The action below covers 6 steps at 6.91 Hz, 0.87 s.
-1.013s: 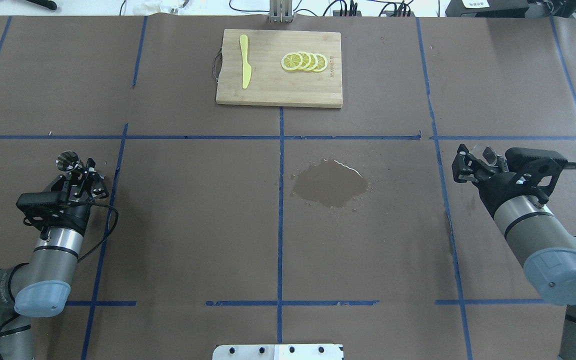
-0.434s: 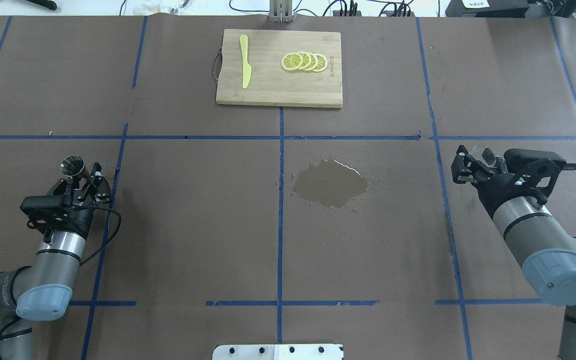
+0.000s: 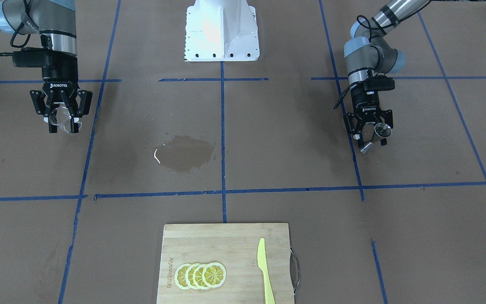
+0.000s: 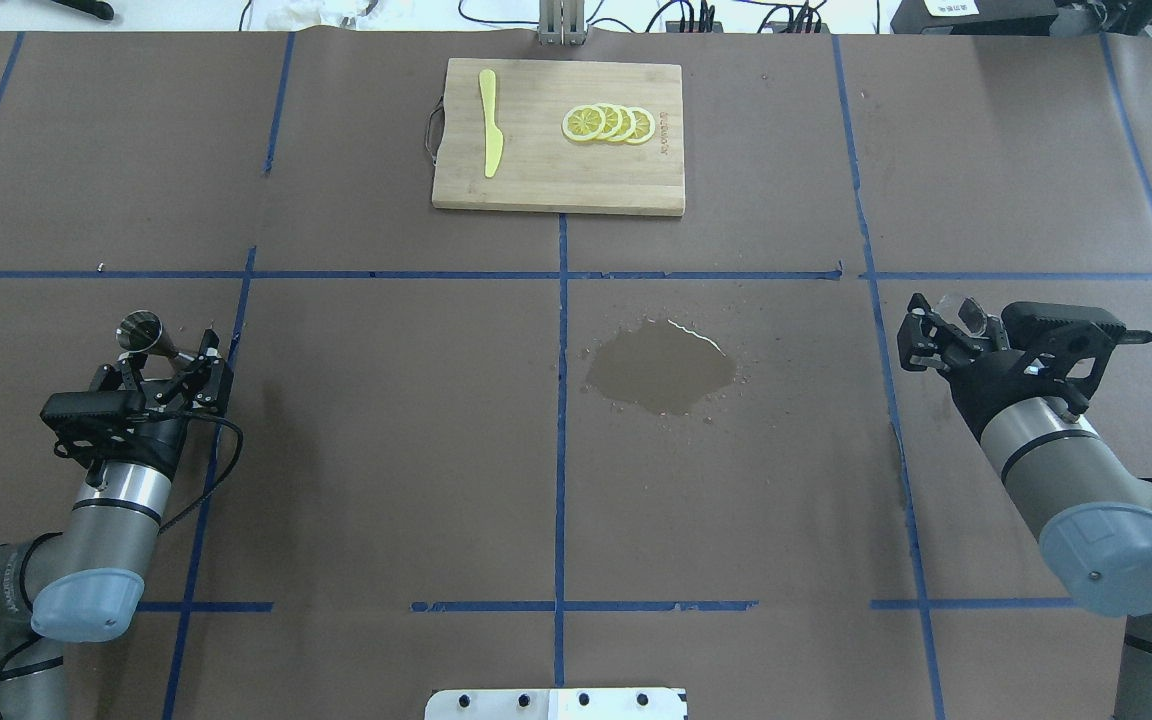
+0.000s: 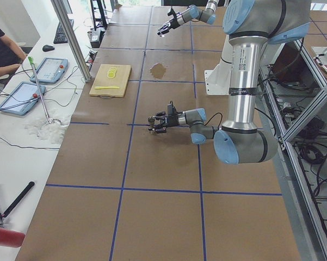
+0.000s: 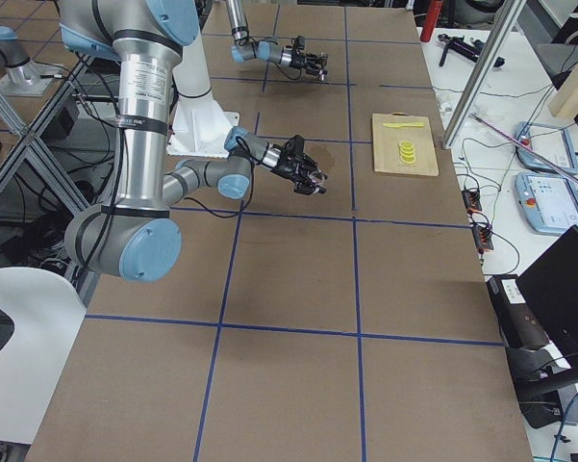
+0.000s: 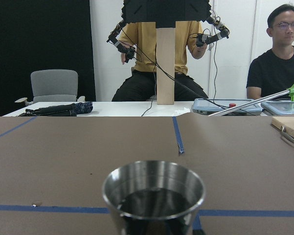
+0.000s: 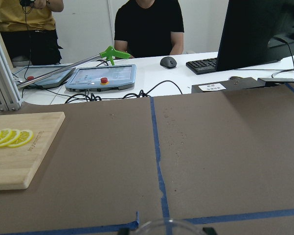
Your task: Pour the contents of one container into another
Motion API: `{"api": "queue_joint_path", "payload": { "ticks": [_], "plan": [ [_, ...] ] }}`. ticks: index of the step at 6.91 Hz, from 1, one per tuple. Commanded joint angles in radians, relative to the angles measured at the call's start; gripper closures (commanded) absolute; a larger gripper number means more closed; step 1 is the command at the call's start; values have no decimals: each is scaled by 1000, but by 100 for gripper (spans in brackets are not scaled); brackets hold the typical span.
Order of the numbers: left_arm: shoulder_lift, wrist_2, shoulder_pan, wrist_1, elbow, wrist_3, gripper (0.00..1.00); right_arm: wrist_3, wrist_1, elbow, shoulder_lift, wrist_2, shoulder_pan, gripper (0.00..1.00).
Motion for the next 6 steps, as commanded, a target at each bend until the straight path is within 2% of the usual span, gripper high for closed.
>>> {"api": "queue_joint_path", "payload": {
  "ticks": [1,2,3,6],
  "plan": [
    [38,-44,-1,-6,-42,5,0,0,0,-27,6,-17,-11,100],
    [152,-113,-1,-6,-176,43,0,0,4,-62,21,-61,-22,100],
    [185,-143,-1,-9,-206,44,0,1,7,-70,21,-80,-37,100],
    [187,-236,46,-10,-270,46,0,14,14,-115,21,-130,-64,100]
  ]
}}
